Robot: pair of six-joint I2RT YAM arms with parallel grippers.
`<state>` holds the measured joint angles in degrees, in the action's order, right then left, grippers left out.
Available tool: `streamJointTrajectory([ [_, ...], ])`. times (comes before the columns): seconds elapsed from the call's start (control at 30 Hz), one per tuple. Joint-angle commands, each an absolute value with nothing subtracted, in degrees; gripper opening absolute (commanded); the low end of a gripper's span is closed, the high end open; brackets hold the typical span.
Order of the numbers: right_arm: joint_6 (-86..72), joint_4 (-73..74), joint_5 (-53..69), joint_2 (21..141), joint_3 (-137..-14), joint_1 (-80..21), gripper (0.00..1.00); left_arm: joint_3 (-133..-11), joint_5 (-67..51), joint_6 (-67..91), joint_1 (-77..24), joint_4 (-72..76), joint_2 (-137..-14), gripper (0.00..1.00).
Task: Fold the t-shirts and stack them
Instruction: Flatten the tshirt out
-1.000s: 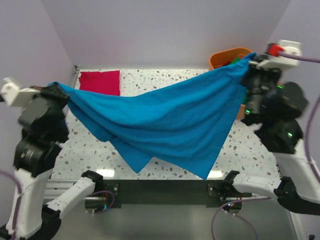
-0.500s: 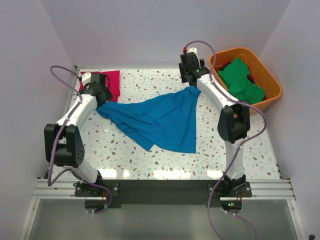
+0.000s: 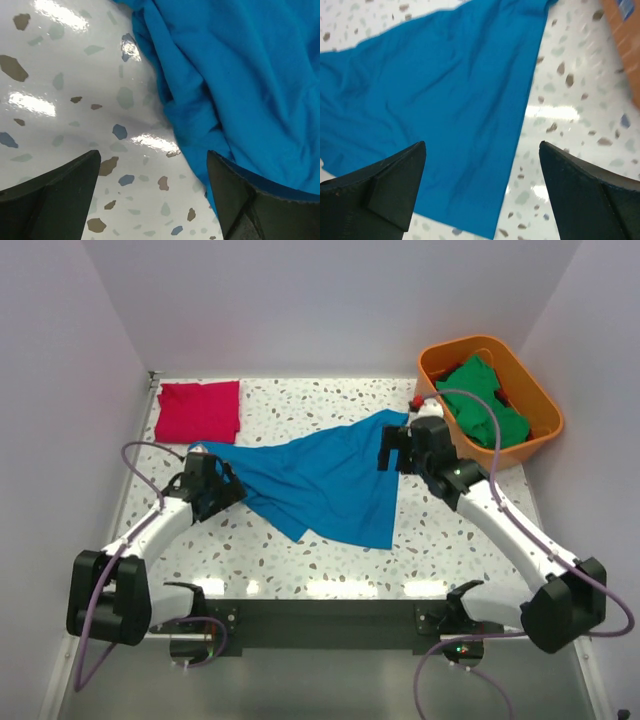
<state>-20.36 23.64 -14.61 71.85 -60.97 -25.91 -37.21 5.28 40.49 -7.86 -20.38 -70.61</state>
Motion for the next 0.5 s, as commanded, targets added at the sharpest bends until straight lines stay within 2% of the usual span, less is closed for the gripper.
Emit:
streamJointTrajectory([
  [0.0, -27.95, 21.18, -7.04, 69.00, -50.04, -25.93, 0.99, -37.79, 3.07, 42.63, -8.53, -13.36, -70.05, 0.89],
  [0.13, -28.12, 21.71, -4.57, 67.24, -45.97, -26.45, 0.99, -39.46, 2.99, 43.33, -8.53, -11.25, -75.05, 0.71],
  [0.3, -28.21, 23.03, -5.62, 68.29, -44.48, -26.46, 0.99, -42.36, 3.77, 43.51, -8.53, -10.55, -81.02, 0.56],
  [0.33, -28.21, 23.03, -5.62, 68.38, -44.39, -26.46, 0.99, -42.89, 4.39, 43.68, -8.53, -11.16, -81.56, 0.50],
  [0.47, -28.13, 22.85, -5.27, 68.55, -43.68, -26.54, 0.99, -44.99, 5.10, 43.59, -8.53, -11.42, -82.53, 0.43],
])
